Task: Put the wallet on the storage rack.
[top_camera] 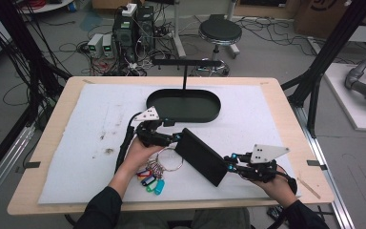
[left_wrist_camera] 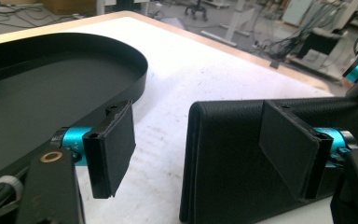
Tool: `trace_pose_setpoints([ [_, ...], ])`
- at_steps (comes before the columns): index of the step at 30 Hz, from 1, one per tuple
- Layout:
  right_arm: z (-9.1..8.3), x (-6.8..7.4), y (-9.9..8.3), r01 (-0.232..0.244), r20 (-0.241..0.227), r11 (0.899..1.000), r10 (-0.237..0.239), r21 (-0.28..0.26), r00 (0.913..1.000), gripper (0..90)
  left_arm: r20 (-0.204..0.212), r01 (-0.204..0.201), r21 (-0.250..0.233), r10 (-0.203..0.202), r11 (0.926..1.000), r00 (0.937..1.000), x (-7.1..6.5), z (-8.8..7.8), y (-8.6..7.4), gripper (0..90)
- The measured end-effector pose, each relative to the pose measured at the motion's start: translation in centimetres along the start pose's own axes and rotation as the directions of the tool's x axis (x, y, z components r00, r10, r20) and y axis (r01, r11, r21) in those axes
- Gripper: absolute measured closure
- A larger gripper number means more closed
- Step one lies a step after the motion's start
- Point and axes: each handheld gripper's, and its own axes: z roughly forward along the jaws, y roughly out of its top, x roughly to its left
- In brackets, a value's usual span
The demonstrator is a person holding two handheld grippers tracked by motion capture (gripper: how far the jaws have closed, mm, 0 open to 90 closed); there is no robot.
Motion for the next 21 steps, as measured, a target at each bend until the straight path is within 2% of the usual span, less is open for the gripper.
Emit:
trace_pose_setpoints([
  [2,0.0,0.0,0.0,0.008,0.000,1.000,-0.008,0.001,1.0000,81.9,0.051,0.011,0.021,-0.012,0.9997,0.9986,0.3,0.7,-0.4,28.7],
  [4,-0.1,0.0,0.0,0.009,-0.005,1.000,-0.009,0.000,1.0000,81.9,0.064,0.002,0.035,-0.004,0.9994,0.9979,0.3,1.0,-0.5,34.2],
  [5,-0.1,-0.1,-0.1,0.008,-0.003,1.000,-0.008,0.001,1.0000,81.8,0.074,-0.012,0.047,0.009,0.9988,0.9972,0.1,1.2,-0.5,39.7],
  [6,-0.1,-0.1,-0.1,0.008,-0.003,1.000,-0.008,0.001,1.0000,81.8,0.081,-0.035,0.062,0.030,0.9975,0.9962,0.0,1.3,-0.5,39.7],
  [7,-0.1,-0.1,-0.1,0.007,-0.004,1.000,-0.007,0.001,1.0000,81.8,0.058,-0.097,0.099,0.091,0.9904,0.9942,-0.6,1.6,-0.5,50.5],
  [8,-0.1,-0.1,-0.1,0.008,-0.004,1.000,-0.008,0.002,1.0000,81.7,0.042,-0.116,0.106,0.112,0.9876,0.9928,-0.7,1.6,-0.4,53.3],
  [9,-0.1,-0.1,-0.1,0.008,-0.004,1.000,-0.008,0.002,1.0000,81.7,0.042,-0.116,0.106,0.112,0.9876,0.9928,-0.7,1.6,-0.4,54.7],
  [10,-0.1,-0.2,-0.2,0.003,-0.005,1.000,-0.003,0.002,1.0000,81.5,0.026,-0.132,0.112,0.129,0.9850,0.9912,-0.9,1.4,-0.3,56.8],
  [11,-0.1,-0.2,-0.2,0.003,-0.005,1.000,-0.003,0.002,1.0000,81.5,0.026,-0.132,0.112,0.129,0.9850,0.9912,-0.9,1.4,-0.3,65.3],
  [12,-0.1,-0.3,-0.2,0.003,-0.003,1.000,-0.002,0.005,1.0000,81.2,0.002,-0.148,0.117,0.149,0.9821,0.9889,-1.0,1.2,-0.2,65.3],
  [13,-0.1,-0.4,-0.3,-0.005,0.000,1.000,0.005,0.008,1.0000,80.8,-0.016,-0.172,0.119,0.176,0.9778,0.9843,-1.2,0.8,-0.1,78.0],
  [18,-0.1,-0.5,-0.4,-0.010,-0.009,1.000,0.010,0.001,0.9999,79.9,-0.034,-0.179,0.113,0.183,0.9774,0.9824,-1.5,0.5,-0.2,81.1],
  [21,-0.1,-0.5,-0.4,-0.014,-0.012,1.000,0.014,0.002,0.9998,77.1,-0.035,-0.189,0.119,0.194,0.9748,0.9804,-1.7,0.3,-0.2,81.8],
])
